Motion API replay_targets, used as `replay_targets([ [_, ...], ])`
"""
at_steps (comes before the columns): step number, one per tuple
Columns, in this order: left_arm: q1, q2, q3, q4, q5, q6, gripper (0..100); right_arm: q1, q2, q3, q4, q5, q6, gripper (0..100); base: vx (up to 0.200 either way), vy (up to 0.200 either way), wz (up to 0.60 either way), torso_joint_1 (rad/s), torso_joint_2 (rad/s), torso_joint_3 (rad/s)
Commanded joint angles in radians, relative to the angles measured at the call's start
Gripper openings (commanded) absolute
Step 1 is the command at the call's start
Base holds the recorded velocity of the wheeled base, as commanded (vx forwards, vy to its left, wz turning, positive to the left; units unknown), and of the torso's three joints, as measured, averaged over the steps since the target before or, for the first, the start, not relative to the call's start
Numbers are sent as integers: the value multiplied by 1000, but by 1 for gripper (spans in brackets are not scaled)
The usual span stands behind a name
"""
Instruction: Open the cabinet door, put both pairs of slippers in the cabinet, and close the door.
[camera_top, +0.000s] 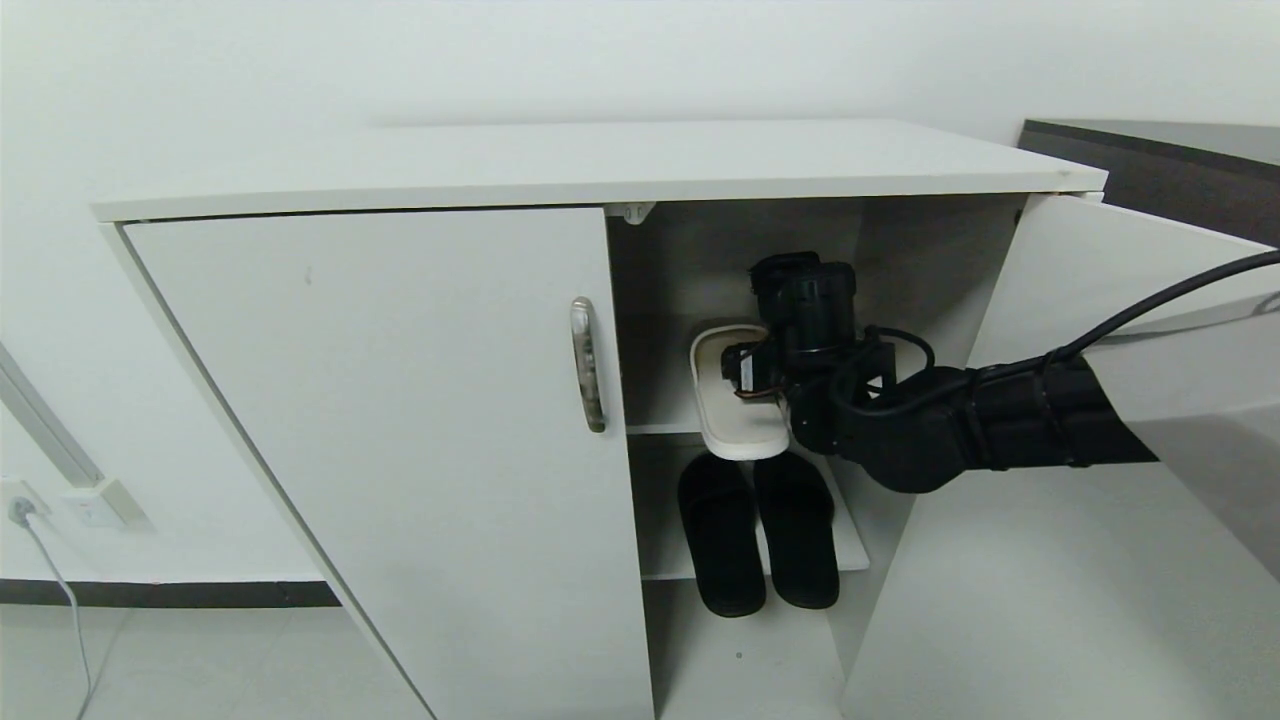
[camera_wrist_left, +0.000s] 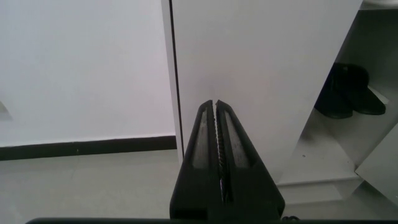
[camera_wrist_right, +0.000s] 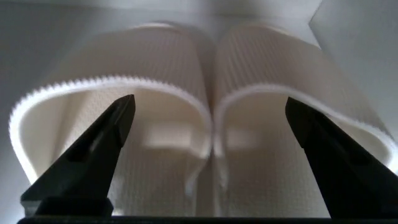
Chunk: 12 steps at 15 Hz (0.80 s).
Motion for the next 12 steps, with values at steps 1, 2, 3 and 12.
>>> replay_targets([
  [1, 0, 1, 0, 0, 0, 0, 0, 22, -80, 72, -2, 0, 2, 100, 0, 0, 0, 0, 0, 0],
  [2, 0, 1, 0, 0, -2, 0, 0, 31, -99, 102, -7, 0, 3, 100, 0, 0, 0, 0, 0, 0],
  [3, 0, 1, 0, 0, -2, 0, 0, 51, -140, 156, -11, -12, 10, 100, 0, 0, 0, 0, 0, 0],
  [12, 0, 1, 0, 0, -3, 0, 0, 191, -387, 549, -197, -17, 14, 100, 0, 0, 0, 0, 0, 0],
])
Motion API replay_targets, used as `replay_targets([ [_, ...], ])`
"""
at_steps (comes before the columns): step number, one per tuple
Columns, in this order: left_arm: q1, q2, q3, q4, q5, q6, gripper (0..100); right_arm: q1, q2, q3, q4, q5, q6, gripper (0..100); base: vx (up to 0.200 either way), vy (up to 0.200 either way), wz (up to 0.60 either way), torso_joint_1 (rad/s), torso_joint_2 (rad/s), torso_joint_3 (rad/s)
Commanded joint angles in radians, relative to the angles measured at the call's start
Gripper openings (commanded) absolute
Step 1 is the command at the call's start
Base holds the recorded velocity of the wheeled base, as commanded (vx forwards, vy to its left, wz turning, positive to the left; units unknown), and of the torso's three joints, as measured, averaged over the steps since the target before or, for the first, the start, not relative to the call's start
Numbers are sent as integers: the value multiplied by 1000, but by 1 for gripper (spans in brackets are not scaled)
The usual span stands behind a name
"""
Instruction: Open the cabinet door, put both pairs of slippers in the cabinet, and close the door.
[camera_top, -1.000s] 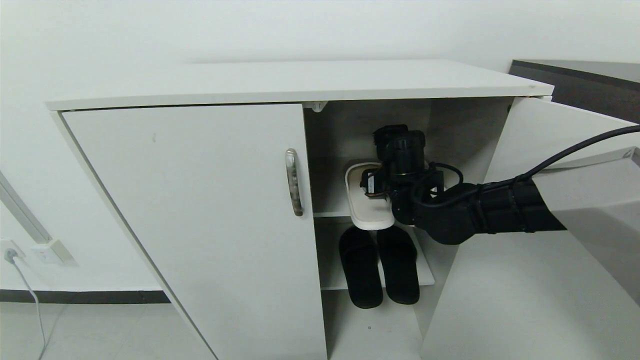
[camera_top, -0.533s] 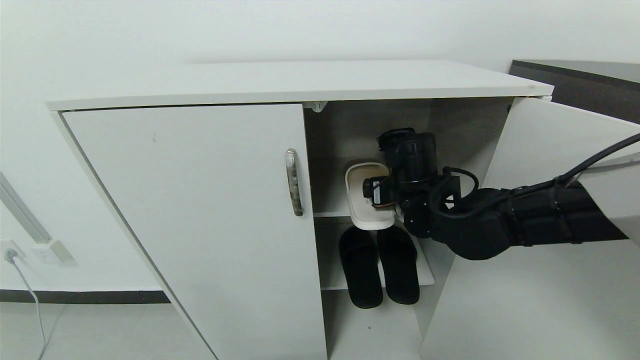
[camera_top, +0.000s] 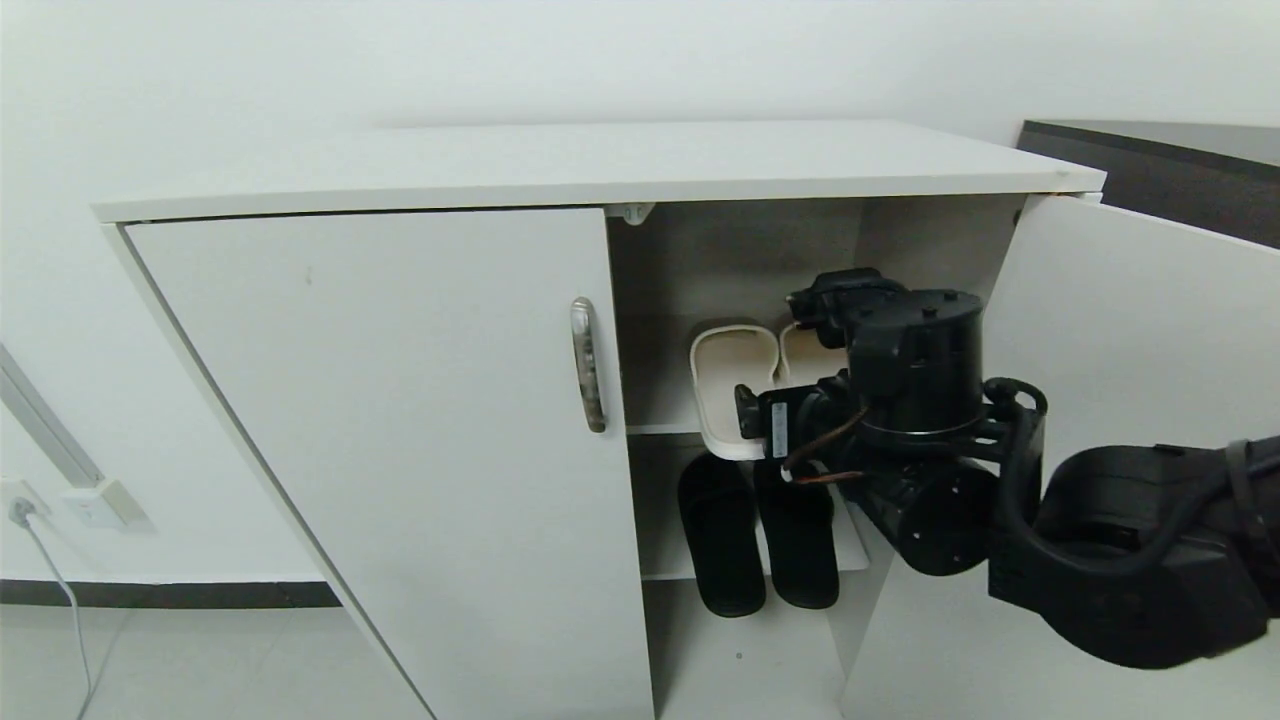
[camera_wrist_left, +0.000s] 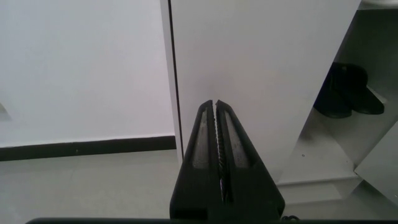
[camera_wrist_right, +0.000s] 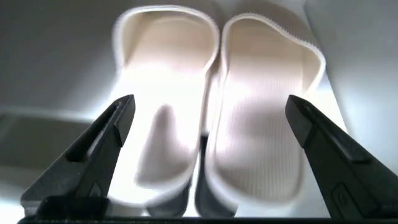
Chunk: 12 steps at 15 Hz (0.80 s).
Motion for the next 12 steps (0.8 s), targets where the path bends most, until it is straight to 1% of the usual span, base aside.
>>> replay_targets([
  [1, 0, 1, 0, 0, -1, 0, 0, 39, -62, 94, -59, 5, -5, 100, 0, 0, 0, 0, 0, 0],
  [2, 0, 1, 0, 0, -1, 1, 0, 43, -60, 101, -67, 5, -8, 0, 0, 0, 0, 0, 0, 0],
  [3, 0, 1, 0, 0, -1, 1, 0, 60, -60, 104, -75, 6, -9, 0, 0, 0, 0, 0, 0, 0],
  [6, 0, 1, 0, 0, 0, 0, 0, 69, -56, 110, -76, 5, -9, 0, 0, 0, 0, 0, 0, 0],
  [12, 0, 1, 0, 0, -1, 0, 0, 72, -51, 113, -76, 5, -8, 0, 0, 0, 0, 0, 0, 0],
])
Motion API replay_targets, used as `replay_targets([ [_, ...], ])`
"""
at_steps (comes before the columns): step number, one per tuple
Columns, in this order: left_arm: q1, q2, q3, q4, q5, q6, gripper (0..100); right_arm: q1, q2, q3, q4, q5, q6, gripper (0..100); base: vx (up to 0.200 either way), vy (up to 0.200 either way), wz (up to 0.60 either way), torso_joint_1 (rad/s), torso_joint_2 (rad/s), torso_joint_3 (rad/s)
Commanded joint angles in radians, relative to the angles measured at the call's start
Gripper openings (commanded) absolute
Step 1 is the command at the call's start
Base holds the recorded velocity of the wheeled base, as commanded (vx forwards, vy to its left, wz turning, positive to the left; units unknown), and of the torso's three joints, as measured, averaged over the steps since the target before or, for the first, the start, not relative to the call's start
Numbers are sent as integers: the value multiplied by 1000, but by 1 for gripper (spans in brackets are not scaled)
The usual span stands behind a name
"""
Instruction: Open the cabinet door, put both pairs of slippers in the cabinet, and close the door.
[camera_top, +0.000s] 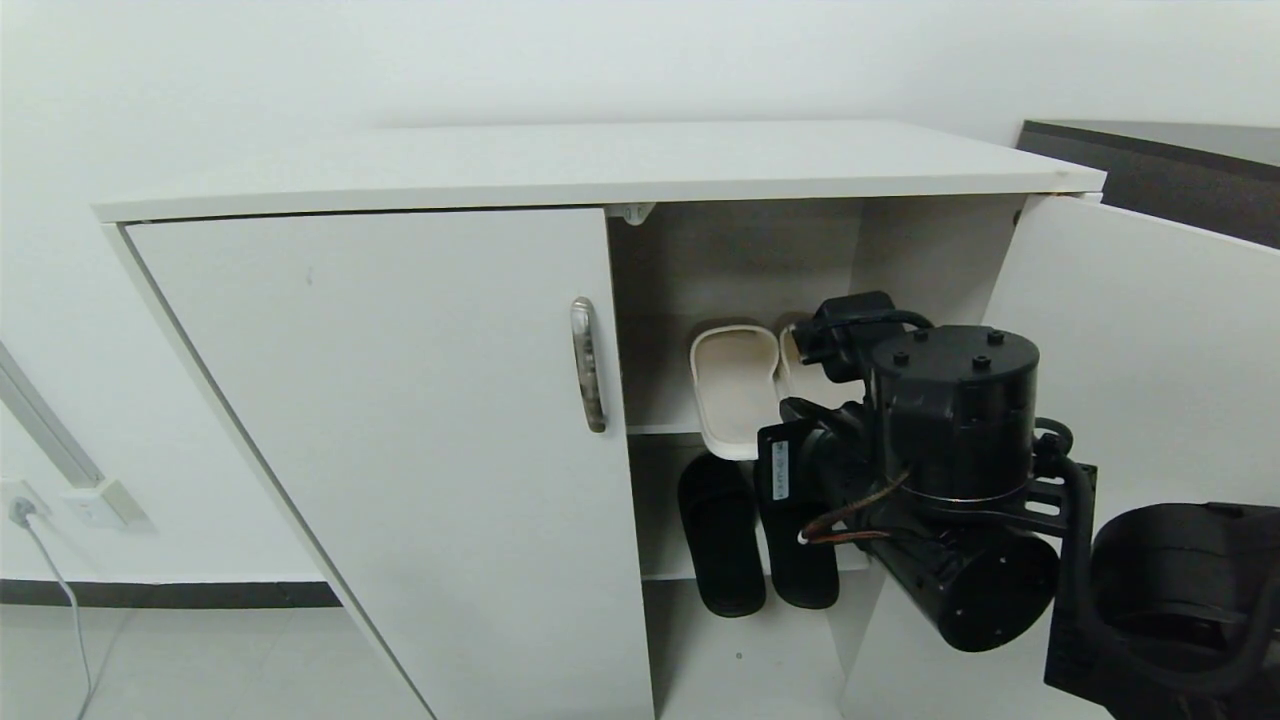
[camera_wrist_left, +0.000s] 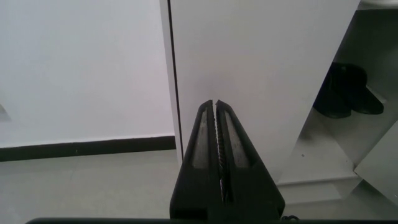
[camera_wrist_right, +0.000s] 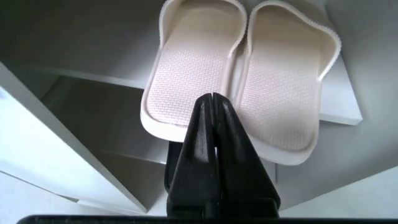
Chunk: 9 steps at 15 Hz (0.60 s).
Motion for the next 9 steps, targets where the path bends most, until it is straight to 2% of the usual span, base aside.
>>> replay_targets([
  [1, 0, 1, 0, 0, 0, 0, 0, 1, 4, 2, 0, 0, -1, 0, 0, 0, 0, 0, 0, 0],
  [2, 0, 1, 0, 0, 0, 0, 0, 3, 9, 2, 0, 1, 1, 0, 0, 0, 0, 0, 0, 0],
  [9, 0, 1, -2, 0, 0, 0, 0, 3, 21, 6, -2, 1, 4, 0, -200, 0, 0, 0, 4, 3],
])
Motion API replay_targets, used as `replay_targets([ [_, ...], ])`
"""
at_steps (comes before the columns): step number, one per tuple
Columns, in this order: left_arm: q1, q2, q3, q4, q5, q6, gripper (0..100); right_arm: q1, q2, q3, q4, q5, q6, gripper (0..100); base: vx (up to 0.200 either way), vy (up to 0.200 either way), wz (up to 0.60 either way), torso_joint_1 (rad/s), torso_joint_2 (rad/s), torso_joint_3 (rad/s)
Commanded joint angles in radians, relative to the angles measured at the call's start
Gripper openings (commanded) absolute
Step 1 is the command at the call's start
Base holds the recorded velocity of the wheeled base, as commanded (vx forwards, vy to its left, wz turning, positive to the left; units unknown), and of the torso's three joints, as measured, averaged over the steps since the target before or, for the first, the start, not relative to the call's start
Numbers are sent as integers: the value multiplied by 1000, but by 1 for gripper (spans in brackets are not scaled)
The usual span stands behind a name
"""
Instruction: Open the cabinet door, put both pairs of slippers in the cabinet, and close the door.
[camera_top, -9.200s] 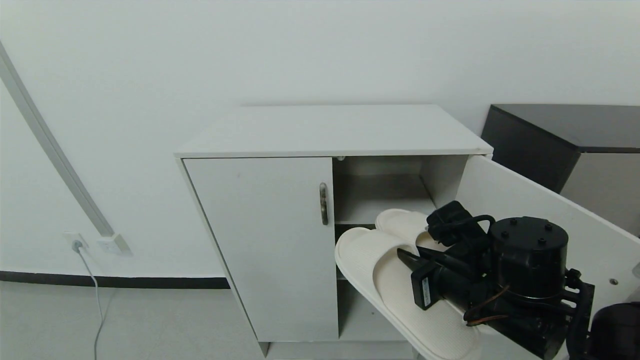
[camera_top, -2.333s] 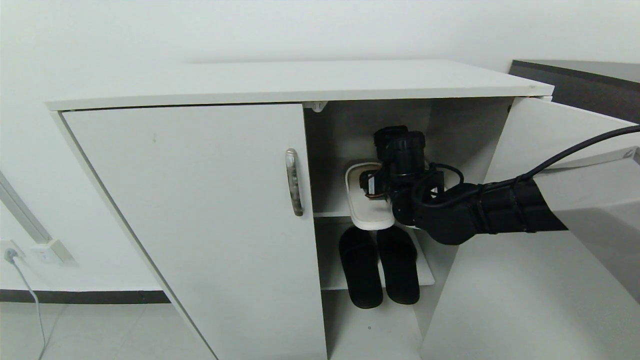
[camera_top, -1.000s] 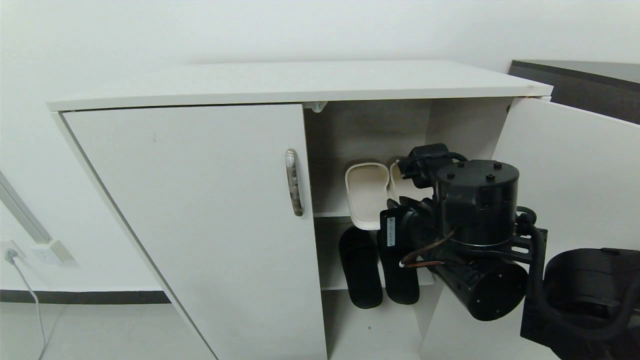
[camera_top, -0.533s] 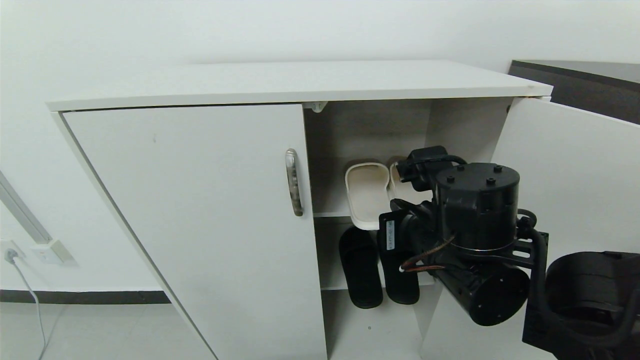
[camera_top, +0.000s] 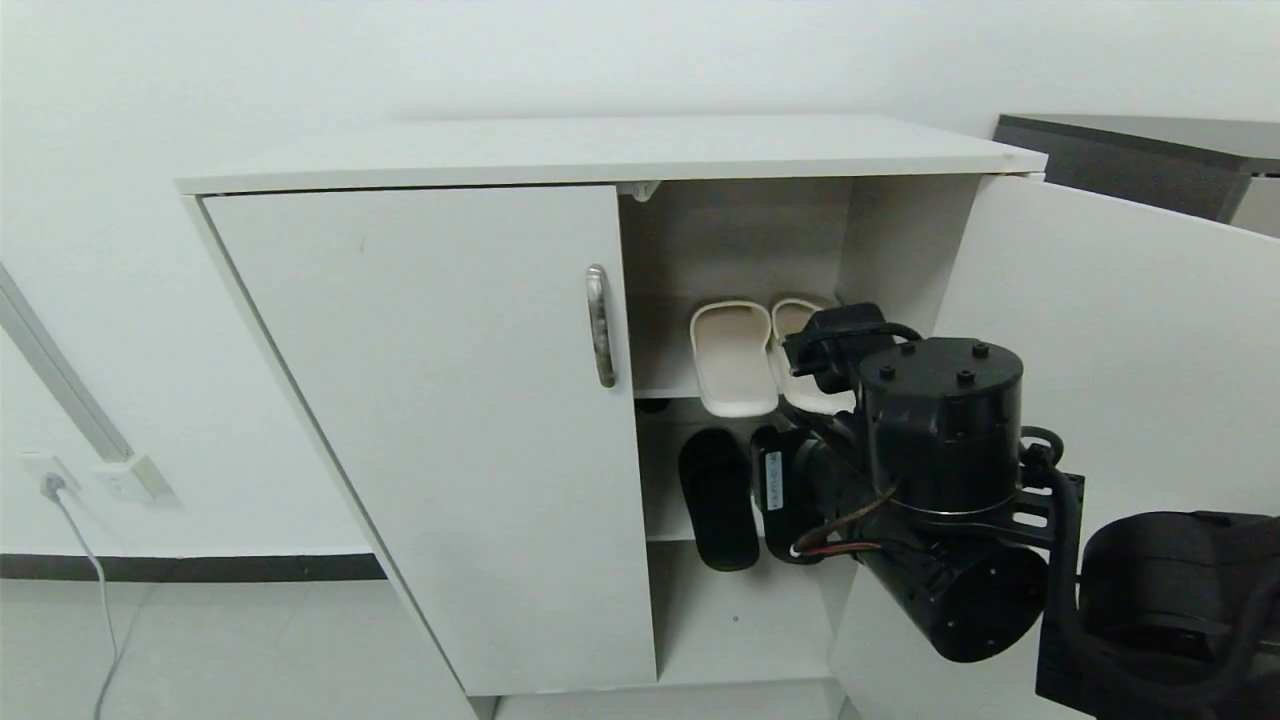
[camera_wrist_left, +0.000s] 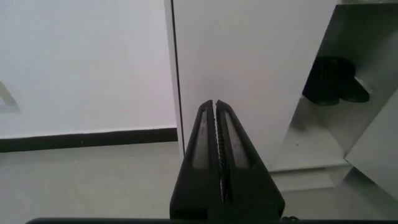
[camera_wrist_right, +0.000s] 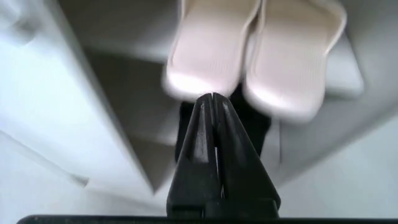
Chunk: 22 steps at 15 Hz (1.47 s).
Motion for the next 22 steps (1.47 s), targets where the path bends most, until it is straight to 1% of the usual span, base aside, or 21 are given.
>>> replay_targets([
  [1, 0, 1, 0, 0, 0, 0, 0, 1, 14, 1, 0, 0, 1, 0, -200, 0, 0, -2, -2, 2],
  [16, 0, 1, 0, 0, 0, 0, 0, -16, 24, 16, -16, 11, 5, 0, -200, 0, 0, 2, 3, 2],
  [18, 0, 1, 0, 0, 0, 0, 0, -48, 36, 32, -16, 34, 2, 0, 0, 0, 0, 0, 0, 0],
  [22, 0, 1, 0, 0, 0, 0, 0, -51, 36, 38, -17, 49, 1, 0, 0, 0, 0, 0, 0, 0],
])
